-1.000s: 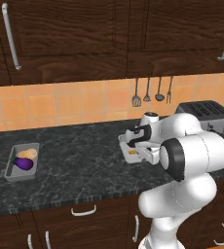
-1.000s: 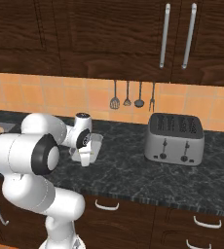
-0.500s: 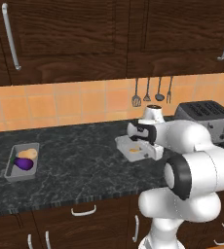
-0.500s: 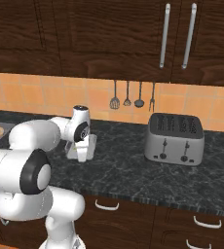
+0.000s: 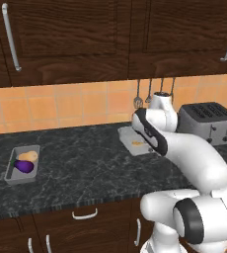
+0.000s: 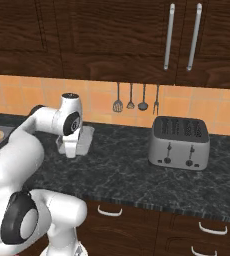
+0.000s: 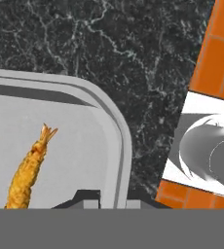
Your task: Take the meat container that has the shrimp and place it on the second highest rack of the freezer. Then take the vegetable container that has the eggplant and squash and place it on the highest rack of the freezer.
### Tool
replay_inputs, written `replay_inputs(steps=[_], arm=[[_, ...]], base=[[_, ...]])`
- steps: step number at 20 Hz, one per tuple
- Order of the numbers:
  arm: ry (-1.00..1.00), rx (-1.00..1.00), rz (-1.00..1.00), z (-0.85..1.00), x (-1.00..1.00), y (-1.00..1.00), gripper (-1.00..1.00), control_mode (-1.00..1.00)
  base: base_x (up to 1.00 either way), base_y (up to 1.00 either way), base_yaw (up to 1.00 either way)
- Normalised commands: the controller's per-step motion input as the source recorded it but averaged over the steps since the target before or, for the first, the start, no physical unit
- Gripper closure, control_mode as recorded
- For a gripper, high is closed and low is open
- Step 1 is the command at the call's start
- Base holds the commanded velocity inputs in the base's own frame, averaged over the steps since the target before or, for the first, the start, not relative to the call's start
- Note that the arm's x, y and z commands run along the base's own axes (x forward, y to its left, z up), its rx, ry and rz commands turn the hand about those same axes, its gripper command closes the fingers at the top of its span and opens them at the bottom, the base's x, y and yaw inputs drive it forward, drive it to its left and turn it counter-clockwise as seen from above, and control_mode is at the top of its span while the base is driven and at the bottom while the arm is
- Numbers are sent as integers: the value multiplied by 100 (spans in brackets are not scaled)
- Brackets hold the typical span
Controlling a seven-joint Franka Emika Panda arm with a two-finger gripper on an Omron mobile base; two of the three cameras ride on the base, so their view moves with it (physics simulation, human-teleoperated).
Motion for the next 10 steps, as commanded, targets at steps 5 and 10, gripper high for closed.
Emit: replay_inputs(steps=[5, 10], arm=[[-7, 0, -7, 88, -73, 1, 100, -100], [0, 1, 0, 45, -100, 0, 100, -100]], base=[[0, 0, 0], [0, 0, 0]])
